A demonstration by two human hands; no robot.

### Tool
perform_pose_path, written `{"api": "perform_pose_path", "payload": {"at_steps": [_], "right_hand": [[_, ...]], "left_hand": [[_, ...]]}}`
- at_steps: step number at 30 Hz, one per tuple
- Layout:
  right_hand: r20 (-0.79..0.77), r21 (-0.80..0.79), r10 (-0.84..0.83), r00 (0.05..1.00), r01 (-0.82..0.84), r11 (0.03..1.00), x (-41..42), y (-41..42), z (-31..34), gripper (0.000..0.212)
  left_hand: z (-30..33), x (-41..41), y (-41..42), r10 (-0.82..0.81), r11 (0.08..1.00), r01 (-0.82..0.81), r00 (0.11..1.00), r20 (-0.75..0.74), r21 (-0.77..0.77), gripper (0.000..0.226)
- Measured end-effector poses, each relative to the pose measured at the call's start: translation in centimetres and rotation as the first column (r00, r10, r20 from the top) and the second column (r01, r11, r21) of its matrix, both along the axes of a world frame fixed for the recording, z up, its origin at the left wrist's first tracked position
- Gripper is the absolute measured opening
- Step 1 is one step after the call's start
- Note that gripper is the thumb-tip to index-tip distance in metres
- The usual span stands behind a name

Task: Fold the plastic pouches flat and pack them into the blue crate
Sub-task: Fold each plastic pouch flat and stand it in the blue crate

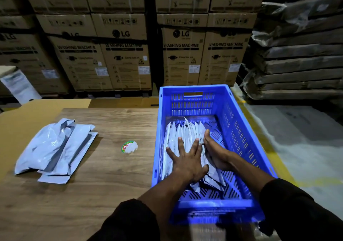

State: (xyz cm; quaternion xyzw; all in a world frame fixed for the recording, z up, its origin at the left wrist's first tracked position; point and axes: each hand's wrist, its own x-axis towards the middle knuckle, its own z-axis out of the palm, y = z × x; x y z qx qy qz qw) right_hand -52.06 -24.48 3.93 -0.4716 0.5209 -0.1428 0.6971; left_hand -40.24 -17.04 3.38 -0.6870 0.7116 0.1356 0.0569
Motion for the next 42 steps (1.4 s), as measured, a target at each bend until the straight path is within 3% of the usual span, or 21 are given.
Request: {"api": "perform_pose_path", "payload": {"at_steps": [3, 6, 11, 14, 17, 24, 29, 36, 38, 42], "right_hand": [[0.002, 0.005, 0.042, 0.999, -0.042, 0.999, -0.1, 0.2, 0.5, 0.116], [0.045, 0.018, 0.009, 0.999, -0.01, 1.0, 0.0, 0.4, 0.6, 0.105], [-0.059, -0.007, -0.048, 0.997, 0.048, 0.999, -0.3, -0.3, -0.4, 0.106], [-0.052, 0.005, -0.057, 0.997, 0.057, 0.998, -0.2, -0.2, -0.3, 0.089], [-0.037, 0.0, -0.065, 0.997, 0.065, 0.998, -0.1, -0.1, -0.5, 0.089], [-0.106, -0.046, -0.011, 0.994, 0.006, 0.999, -0.2, -0.3, -1.1, 0.108], [-0.151, -0.07, 0.031, 0.988, -0.042, 0.997, -0.1, -0.4, -0.8, 0.088], [-0.092, -0.125, 0.059, 0.994, -0.07, 0.99, -0.3, -0.8, -1.6, 0.125], [-0.147, -0.193, 0.063, 0.987, -0.091, 0.977, -0.1, -0.5, -1.3, 0.131], [-0.383, -0.313, 0.037, 0.923, -0.168, 0.935, 0.0, -0.8, -1.5, 0.112]], "left_hand": [[0.1, 0.0, 0.0, -0.006, 1.0, 0.006, 1.0, 0.012, 0.004, 0.083], [-0.3, 0.1, -0.1, -0.009, 1.0, 0.009, 1.0, 0.03, 0.015, 0.08], [-0.6, 0.0, -0.1, -0.019, 1.0, 0.021, 0.996, 0.082, -0.019, 0.078], [-0.5, 0.2, 0.1, -0.028, 0.999, 0.03, 0.996, 0.083, -0.022, 0.078], [-0.7, 0.5, 0.1, -0.027, 1.0, 0.028, 0.996, 0.087, -0.007, 0.077], [-0.9, 0.8, 0.1, -0.023, 1.0, 0.023, 0.994, 0.106, -0.002, 0.078], [-0.7, 0.8, 0.0, -0.021, 1.0, 0.021, 0.996, 0.084, 0.0, 0.078], [0.9, 0.6, 0.1, -0.049, 0.999, 0.05, 0.999, 0.013, -0.018, 0.073], [1.6, 0.8, 0.2, -0.052, 0.998, 0.052, 0.999, -0.009, -0.032, 0.073], [3.5, 2.1, 0.6, -0.076, 0.993, 0.079, 0.996, 0.037, -0.088, 0.076]]}}
